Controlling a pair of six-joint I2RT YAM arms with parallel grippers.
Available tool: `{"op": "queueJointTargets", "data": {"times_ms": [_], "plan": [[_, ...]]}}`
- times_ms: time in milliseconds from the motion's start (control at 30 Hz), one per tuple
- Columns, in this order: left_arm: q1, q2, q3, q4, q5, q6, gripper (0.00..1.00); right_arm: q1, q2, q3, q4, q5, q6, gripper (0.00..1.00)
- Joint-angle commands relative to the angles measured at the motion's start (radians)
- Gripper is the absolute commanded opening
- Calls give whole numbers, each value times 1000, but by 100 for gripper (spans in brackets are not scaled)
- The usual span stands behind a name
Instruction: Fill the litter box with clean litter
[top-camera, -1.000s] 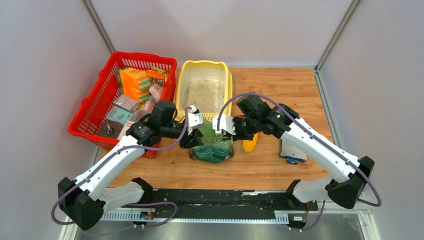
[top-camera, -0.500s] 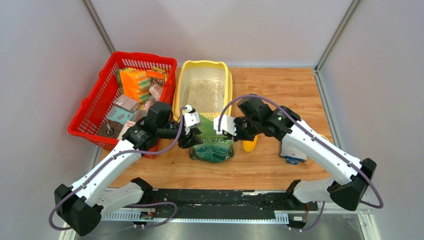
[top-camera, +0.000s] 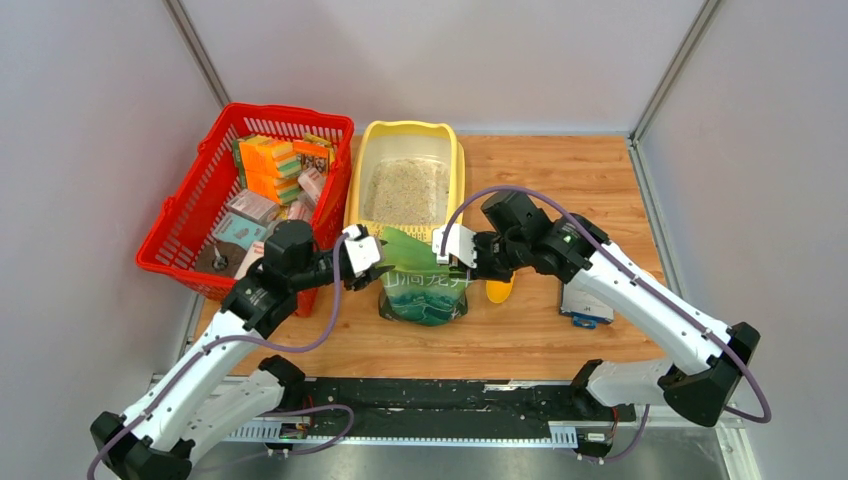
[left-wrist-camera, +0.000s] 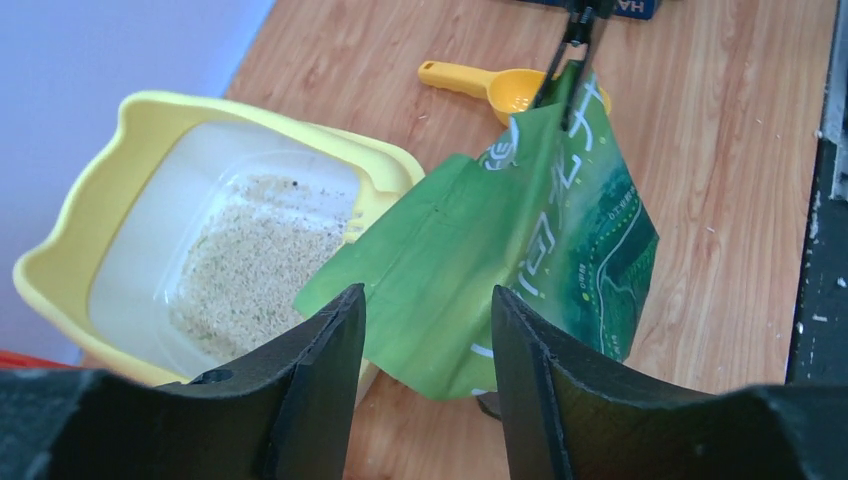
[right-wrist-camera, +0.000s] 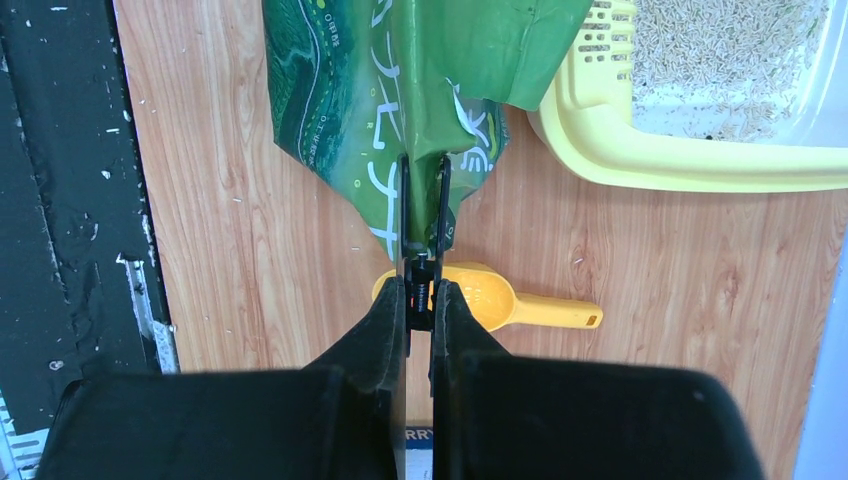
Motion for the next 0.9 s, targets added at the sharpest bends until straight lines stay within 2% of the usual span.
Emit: {"op": "queueJointTargets", "data": {"times_ms": [0,33,167,400,500,533,733,867], "plan": [[3,-61,-43,2,124,107,60,-2,-30,-3,48,-16,34,0],[0,-40,-39,11,145,115,63,-2,-31,-5,48,-19,34,0],[-50,87,35,-30,184,192,61,-2,-25,-3,60,-23,40,0],[-116,229,37,109,173,212,58,-2,-27,-1,55,-7,49,0],[-130,267,37,140,179,206,51,-2,-27,2,55,-7,51,0],[-135,279,38,143,182,206,45,-2,-27,2,54,-9,43,0],[-147,296,49,108,187,218,24,-1,-10,12,74,-3,11,0],[-149,296,47,97,184,224,20,-1,10,29,81,-6,-1,0]]}}
